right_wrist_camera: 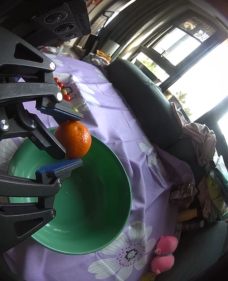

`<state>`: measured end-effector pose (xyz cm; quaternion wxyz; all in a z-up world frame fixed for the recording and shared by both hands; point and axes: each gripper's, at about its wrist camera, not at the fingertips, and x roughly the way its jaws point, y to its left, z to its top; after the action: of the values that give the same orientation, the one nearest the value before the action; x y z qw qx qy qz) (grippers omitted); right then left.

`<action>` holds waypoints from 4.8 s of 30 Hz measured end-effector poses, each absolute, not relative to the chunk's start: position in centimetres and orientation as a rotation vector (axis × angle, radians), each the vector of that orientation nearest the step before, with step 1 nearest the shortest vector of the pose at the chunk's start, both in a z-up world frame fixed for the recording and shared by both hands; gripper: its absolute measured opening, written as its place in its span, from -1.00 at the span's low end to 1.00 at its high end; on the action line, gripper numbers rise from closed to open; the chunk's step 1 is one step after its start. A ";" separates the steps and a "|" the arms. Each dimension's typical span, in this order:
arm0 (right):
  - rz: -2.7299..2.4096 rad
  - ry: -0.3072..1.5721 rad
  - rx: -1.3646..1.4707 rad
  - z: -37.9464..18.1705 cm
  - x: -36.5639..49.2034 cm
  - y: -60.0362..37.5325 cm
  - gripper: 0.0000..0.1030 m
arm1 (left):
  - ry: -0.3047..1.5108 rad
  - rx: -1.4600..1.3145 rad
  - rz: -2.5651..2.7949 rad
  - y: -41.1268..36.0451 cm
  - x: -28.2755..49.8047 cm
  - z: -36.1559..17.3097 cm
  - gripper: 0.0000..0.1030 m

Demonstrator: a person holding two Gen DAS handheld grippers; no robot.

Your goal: Organize fruits

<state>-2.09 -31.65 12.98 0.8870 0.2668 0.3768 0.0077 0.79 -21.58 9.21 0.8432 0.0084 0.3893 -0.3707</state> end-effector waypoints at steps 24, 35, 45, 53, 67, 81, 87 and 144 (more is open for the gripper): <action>-0.141 0.869 0.608 11.0 -2.6 -35.2 -0.09 | 0.905 0.018 -0.838 -24.5 0.9 7.8 0.00; -0.129 0.756 0.553 13.1 -2.6 -33.7 -0.01 | 0.819 -0.102 -0.611 -15.1 -0.2 11.2 0.45; -0.011 0.757 0.458 13.8 -0.9 -28.9 0.15 | 0.822 -0.145 -0.206 -3.7 0.0 10.3 0.50; 0.053 0.818 0.321 12.8 0.9 -23.8 0.15 | 0.826 -0.222 -0.084 2.3 0.1 7.9 0.55; 0.231 0.952 0.340 10.0 3.7 -17.9 0.15 | 0.855 -0.339 -0.023 6.4 1.2 6.1 0.55; 0.217 1.111 0.234 6.3 10.4 -11.7 -0.39 | 0.896 -0.416 -0.051 8.0 2.5 5.4 0.17; 0.200 1.129 0.213 4.9 11.3 -11.1 -0.47 | 0.911 -0.393 -0.027 7.7 3.3 5.2 -0.16; 0.228 1.145 0.223 4.7 11.7 -11.2 -0.39 | 1.035 -0.432 0.046 5.5 6.2 2.1 -0.41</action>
<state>11.75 -11.24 4.65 0.8286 0.1051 0.5392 0.1074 6.18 5.49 2.13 0.8467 -0.2049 0.4906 0.0218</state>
